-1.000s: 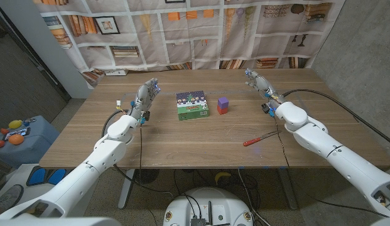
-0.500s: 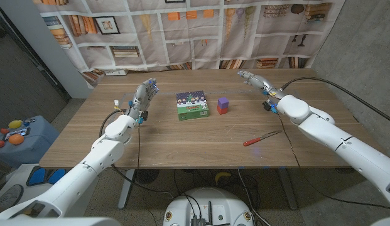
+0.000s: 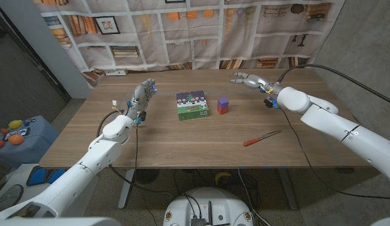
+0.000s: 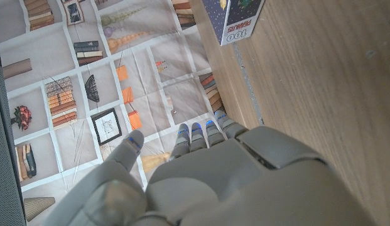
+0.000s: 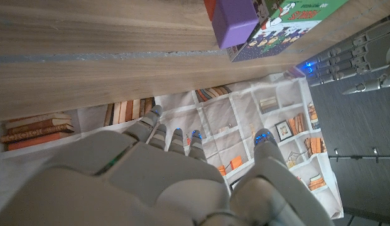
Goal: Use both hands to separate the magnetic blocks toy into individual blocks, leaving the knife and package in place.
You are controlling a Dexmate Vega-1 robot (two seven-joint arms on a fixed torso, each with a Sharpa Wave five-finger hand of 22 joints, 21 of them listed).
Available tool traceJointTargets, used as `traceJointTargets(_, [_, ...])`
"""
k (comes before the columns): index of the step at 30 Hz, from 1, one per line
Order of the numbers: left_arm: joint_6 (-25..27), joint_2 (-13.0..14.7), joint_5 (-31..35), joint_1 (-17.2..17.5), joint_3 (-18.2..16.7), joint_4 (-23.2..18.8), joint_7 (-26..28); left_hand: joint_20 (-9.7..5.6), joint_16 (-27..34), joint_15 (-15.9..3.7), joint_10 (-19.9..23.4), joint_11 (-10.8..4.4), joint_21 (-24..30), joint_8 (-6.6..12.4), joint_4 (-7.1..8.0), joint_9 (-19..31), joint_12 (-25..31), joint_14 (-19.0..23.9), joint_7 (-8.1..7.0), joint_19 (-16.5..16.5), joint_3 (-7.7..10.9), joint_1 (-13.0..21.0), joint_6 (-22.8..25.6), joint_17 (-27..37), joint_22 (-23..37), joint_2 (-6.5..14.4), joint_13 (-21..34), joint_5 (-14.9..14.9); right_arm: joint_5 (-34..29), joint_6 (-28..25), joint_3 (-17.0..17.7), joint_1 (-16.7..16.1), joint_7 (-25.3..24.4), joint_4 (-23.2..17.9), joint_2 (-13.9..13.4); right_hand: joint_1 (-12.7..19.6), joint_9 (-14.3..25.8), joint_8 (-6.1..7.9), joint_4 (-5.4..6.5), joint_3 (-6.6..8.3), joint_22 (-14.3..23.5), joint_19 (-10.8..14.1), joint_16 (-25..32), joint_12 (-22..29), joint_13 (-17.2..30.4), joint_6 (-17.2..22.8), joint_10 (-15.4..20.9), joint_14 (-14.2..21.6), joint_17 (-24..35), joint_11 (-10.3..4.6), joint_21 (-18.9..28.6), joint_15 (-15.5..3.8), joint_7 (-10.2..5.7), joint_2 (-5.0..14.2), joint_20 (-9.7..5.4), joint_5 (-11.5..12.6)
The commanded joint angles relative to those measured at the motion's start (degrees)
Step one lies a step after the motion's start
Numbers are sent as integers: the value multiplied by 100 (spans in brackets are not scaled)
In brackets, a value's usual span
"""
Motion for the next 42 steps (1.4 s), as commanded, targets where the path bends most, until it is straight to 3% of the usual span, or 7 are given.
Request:
traceJointTargets(1, [80, 128, -91, 92, -92, -107, -25, -6, 28, 9, 75, 4, 25, 39, -49, 19, 14, 43, 4, -13, 20, 10, 68, 19, 22, 364, 11, -4, -882, -469, -351, 452, 678, -345, -235, 244, 29, 58, -123, 57, 16, -28, -1, -15, 29, -46, -161, -67, -3, 28, 7, 71, -90, -38, 97, -11])
traceJointTargets(6, [99, 164, -96, 94, -120, -134, -23, -2, 26, -3, 106, -17, 27, 47, -58, 20, 16, 63, 7, -7, 30, 10, 112, 20, 23, 368, 12, -7, -1139, -483, -444, 617, 984, -403, -263, 395, 36, 73, -181, 107, 17, -54, 3, -5, 32, -76, -229, -111, -4, 70, 10, 157, -113, -58, 196, 5])
traceJointTargets(14, [100, 188, -112, 199, -193, -226, 86, -10, 23, -6, 148, -36, 34, 46, -70, 21, 16, 93, 12, 11, 47, 7, 150, 21, 23, 377, 12, -11, -1603, -611, -587, 839, 1451, -608, -263, 799, 57, 95, -229, 237, 21, -159, 8, 3, 45, -215, -437, -261, 8, 187, 9, 459, -238, -134, 428, 25])
traceJointTargets(24, [186, 190, -143, 220, -198, -256, 129, 2, 22, -12, 163, -34, 37, 41, -74, 22, 8, 120, 9, 22, 66, 5, 172, 23, 23, 394, 13, -13, -2043, -470, -776, 1141, 1977, -553, -138, 1098, 73, 140, -232, 315, 22, -371, 5, -1, 63, -240, -636, -414, 24, 295, -22, 562, -320, -259, 658, 23])
traceJointTargets(31, [215, 200, -130, 219, -209, -276, 169, 6, 15, -14, 229, -33, 39, 38, -72, 23, 22, 123, 14, 28, 82, 0, 192, 25, 24, 409, 14, -14, -2316, -496, -945, 1416, 2504, -486, 8, 1412, 101, 103, -225, 376, 21, -496, 3, 3, 88, -519, -910, -605, 43, 506, -2, 804, -331, -464, 804, 14])
traceJointTargets(39, [165, 158, -131, 226, -217, -237, 188, 8, 14, -16, 249, -28, 41, 38, -73, 24, 18, 139, 7, 38, 97, -4, 215, 25, 24, 417, 14, -16, -2700, -451, -1168, 1672, 2970, -429, 163, 1610, 132, 105, -220, 426, 22, -548, 12, 1, 104, -690, -1096, -686, 56, 634, 7, 859, -327, -555, 909, 32])
traceJointTargets(42, [157, 137, -141, 234, -217, -225, 200, 8, 13, -12, 261, -20, 41, 38, -73, 24, 18, 144, 8, 40, 101, -6, 225, 25, 24, 418, 15, -17, -2871, -431, -1234, 1727, 3060, -410, 222, 1744, 159, 130, -208, 453, 25, -711, 10, 19, 117, -780, -1207, -783, 66, 662, -19, 870, -329, -623, 953, 49])
